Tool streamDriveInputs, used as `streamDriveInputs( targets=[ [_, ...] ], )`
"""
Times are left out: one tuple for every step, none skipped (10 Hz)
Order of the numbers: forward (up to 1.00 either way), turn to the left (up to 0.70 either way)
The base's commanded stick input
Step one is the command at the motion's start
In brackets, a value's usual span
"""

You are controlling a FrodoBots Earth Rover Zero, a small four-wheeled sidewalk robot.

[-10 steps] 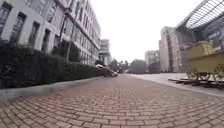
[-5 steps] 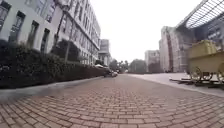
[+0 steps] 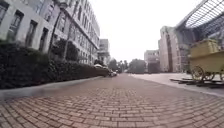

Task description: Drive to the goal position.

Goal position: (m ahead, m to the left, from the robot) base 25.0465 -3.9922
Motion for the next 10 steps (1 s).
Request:
streamDriveInputs(
  targets=[
    [0.45, 0.00],
    [0.45, 0.00],
    [0.45, 0.00],
    [0.45, 0.00],
    [0.45, 0.00],
    [0.45, 0.00],
    [0.45, 0.00],
    [0.45, 0.00],
    [0.45, 0.00],
    [0.45, 0.00]
  ],
)
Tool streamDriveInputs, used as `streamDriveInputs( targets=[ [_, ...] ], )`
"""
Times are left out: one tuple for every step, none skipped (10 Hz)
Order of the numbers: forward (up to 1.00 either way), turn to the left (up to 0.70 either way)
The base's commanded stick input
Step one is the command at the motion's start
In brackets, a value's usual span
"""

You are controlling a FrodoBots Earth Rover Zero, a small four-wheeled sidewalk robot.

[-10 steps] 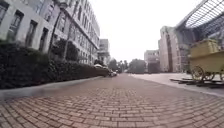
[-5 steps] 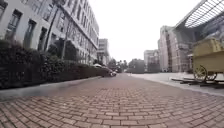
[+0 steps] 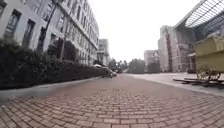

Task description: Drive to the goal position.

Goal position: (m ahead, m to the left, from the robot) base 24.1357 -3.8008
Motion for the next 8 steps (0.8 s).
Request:
streamDriveInputs(
  targets=[
    [0.45, 0.00],
    [0.45, 0.00],
    [0.45, 0.00],
    [0.45, 0.00],
    [0.45, 0.00],
    [0.45, 0.00],
    [0.45, 0.00],
    [0.45, 0.00]
  ],
)
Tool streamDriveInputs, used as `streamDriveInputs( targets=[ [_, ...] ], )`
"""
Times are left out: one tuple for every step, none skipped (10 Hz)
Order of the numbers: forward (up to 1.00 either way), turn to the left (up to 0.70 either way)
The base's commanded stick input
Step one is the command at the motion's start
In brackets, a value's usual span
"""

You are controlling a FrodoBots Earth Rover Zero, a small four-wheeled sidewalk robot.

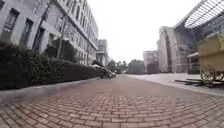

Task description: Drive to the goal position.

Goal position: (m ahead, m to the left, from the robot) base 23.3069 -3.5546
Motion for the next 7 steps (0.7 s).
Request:
streamDriveInputs(
  targets=[
    [0.45, 0.00],
    [0.45, 0.00],
    [0.45, 0.00],
    [0.45, 0.00],
    [0.45, 0.00],
    [0.45, 0.00],
    [0.45, 0.00]
  ],
)
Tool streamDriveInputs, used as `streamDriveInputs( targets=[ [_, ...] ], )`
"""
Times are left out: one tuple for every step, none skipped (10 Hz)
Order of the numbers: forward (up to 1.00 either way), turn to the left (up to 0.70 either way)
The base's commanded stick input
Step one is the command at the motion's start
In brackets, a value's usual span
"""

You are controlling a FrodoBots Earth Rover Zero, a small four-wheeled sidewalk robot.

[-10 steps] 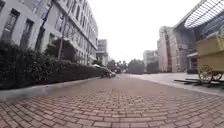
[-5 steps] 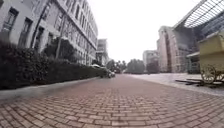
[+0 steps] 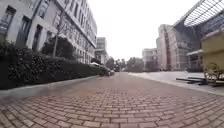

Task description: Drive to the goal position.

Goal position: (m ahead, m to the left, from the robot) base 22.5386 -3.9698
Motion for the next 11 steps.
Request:
streamDriveInputs(
  targets=[
    [0.45, 0.00],
    [0.45, 0.00],
    [0.45, 0.00],
    [0.45, 0.00],
    [0.45, 0.00],
    [0.45, 0.00],
    [0.45, 0.00],
    [0.45, 0.00],
    [0.45, 0.00],
    [0.45, 0.00],
    [0.45, 0.00]
  ],
)
